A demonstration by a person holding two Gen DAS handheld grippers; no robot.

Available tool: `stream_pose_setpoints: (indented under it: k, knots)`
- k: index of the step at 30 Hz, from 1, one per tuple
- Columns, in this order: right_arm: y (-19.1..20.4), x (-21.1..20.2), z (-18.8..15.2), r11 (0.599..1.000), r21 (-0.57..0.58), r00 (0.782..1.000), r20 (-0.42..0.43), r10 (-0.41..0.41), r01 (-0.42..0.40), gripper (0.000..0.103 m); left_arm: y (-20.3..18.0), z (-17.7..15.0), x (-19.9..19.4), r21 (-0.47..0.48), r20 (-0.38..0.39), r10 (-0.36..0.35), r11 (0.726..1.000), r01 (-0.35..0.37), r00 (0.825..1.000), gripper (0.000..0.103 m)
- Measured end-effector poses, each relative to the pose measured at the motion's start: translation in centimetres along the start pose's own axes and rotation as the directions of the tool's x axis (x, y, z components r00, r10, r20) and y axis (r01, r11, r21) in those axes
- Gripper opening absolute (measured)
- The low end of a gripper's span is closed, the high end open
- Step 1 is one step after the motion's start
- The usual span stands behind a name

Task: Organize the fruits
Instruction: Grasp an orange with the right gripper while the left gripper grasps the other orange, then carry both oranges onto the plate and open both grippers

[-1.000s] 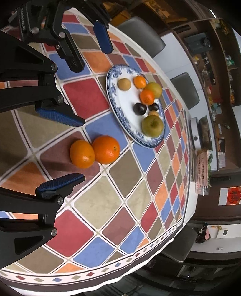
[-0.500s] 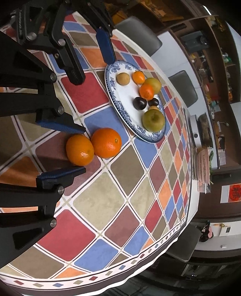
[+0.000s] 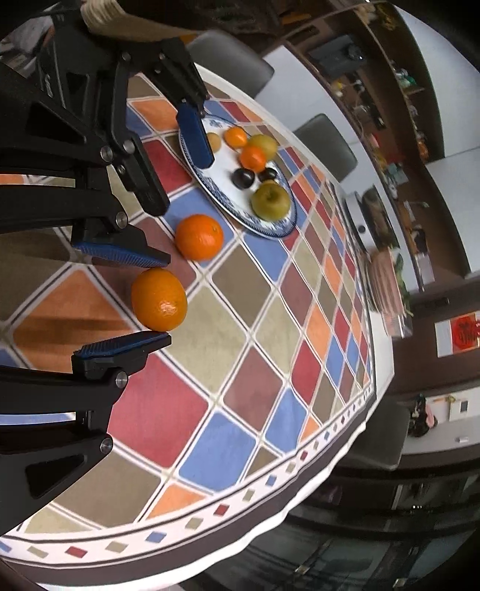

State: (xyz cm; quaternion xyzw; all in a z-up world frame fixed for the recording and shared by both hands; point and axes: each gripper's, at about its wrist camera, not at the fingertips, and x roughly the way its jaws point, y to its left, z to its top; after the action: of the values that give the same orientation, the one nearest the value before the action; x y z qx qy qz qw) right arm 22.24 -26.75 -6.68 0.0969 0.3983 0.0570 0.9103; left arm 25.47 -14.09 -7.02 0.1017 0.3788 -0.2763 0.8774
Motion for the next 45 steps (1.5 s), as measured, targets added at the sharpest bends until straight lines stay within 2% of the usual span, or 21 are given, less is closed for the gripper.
stream_pose_setpoints:
  k: [5,9,12,16,25,40,45]
  knots:
    - [-0.7,-0.2,0.1,0.999,0.011,0.999,0.017,-0.044,0.043,0.037,0.4,0.6,1.7,-0.026,-0.026,-0.008,1.000,0.007,1.000,0.066]
    - [-1.1,-0.3,0.0,0.997,0.012,0.997,0.025,-0.073,0.073,0.037,0.2,0.9,2.9,-0.012,-0.044,0.004,1.000,-0.004,0.999,0.062]
    - [-1.5,0.0,-0.1,0.997,0.025,0.997,0.018,-0.073,0.073,0.037,0.1,0.8,3.7,-0.003,-0.068,0.026,1.000,-0.026,0.997,0.049]
    - [-1.7,0.2,0.0,0.997,0.030,0.997,0.018,-0.077,0.077,0.037,0.1,0.8,4.3,-0.028,-0.075,0.015,0.999,-0.018,0.997,0.040]
    - [-1.8,0.2,-0.1,0.996,0.037,0.997,0.017,-0.078,0.077,0.037,-0.1,0.7,3.2,-0.038,-0.064,0.004,0.999,-0.007,0.998,0.040]
    - [0.9,-2.8,0.7,0.999,-0.014,0.997,0.068,-0.031,0.033,0.037,0.5,0.9,-2.8,-0.074,0.024,0.005,0.997,-0.003,1.000,0.040]
    - [2.1,-4.2,0.9,0.999,-0.041,0.996,0.091,-0.019,0.023,0.037,0.9,0.8,-5.1,-0.088,0.058,0.024,0.996,-0.019,0.998,0.040]
